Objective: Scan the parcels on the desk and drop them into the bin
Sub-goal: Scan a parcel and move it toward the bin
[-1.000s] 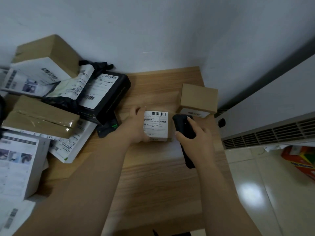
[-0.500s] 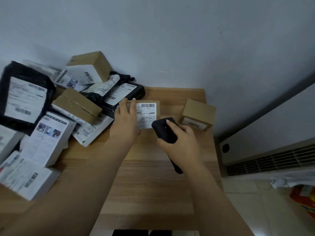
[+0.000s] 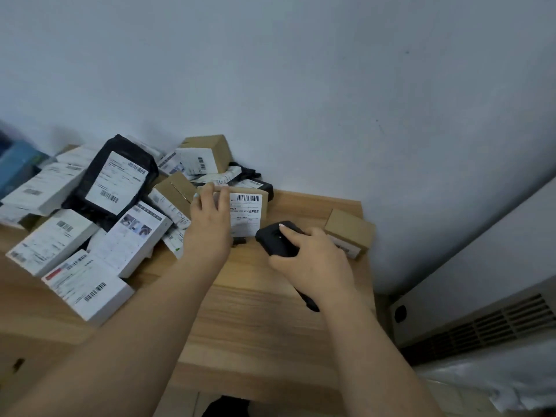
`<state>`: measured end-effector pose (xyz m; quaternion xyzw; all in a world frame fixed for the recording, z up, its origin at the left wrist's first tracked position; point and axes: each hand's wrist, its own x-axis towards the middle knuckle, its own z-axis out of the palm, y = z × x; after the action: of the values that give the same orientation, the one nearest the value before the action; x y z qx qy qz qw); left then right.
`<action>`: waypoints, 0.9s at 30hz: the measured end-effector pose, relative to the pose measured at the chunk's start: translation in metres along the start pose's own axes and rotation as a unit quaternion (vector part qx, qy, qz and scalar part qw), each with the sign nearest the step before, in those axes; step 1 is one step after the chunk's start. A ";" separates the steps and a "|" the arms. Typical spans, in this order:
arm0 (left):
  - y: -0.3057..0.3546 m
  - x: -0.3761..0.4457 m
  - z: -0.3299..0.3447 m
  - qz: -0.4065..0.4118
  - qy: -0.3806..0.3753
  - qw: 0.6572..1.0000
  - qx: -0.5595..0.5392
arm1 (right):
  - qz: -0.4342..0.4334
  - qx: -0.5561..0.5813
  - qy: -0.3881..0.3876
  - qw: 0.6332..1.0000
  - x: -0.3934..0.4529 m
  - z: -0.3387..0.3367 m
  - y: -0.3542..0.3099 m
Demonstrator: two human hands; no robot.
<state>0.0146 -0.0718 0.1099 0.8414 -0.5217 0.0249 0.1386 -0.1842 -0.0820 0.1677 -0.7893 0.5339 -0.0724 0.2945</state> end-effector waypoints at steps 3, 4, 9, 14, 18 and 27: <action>-0.014 -0.010 -0.011 -0.012 0.014 1.000 0.004 | -0.017 -0.004 -0.002 1.000 -0.011 0.000 -0.011; -0.018 -0.014 -0.016 -0.020 0.015 1.000 0.004 | -0.023 0.004 -0.003 1.000 -0.015 0.002 -0.015; -0.052 -0.039 -0.043 -0.091 0.018 0.995 -0.047 | -0.043 0.070 0.031 0.996 -0.027 0.019 -0.044; -0.114 -0.075 -0.082 -0.192 0.043 0.974 -0.116 | -0.087 0.088 0.069 0.990 -0.034 0.055 -0.095; -0.184 -0.118 -0.124 -0.284 0.086 0.946 -0.133 | -0.150 0.120 0.094 0.977 -0.042 0.099 -0.162; -0.385 -0.257 -0.205 -0.436 0.161 0.878 -0.115 | -0.258 0.194 0.056 0.945 -0.095 0.249 -0.363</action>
<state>0.2596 0.3662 0.1789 0.9464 -0.0713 0.0367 0.3129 0.1731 0.1916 0.1807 -0.8222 0.3036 -0.2923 0.3826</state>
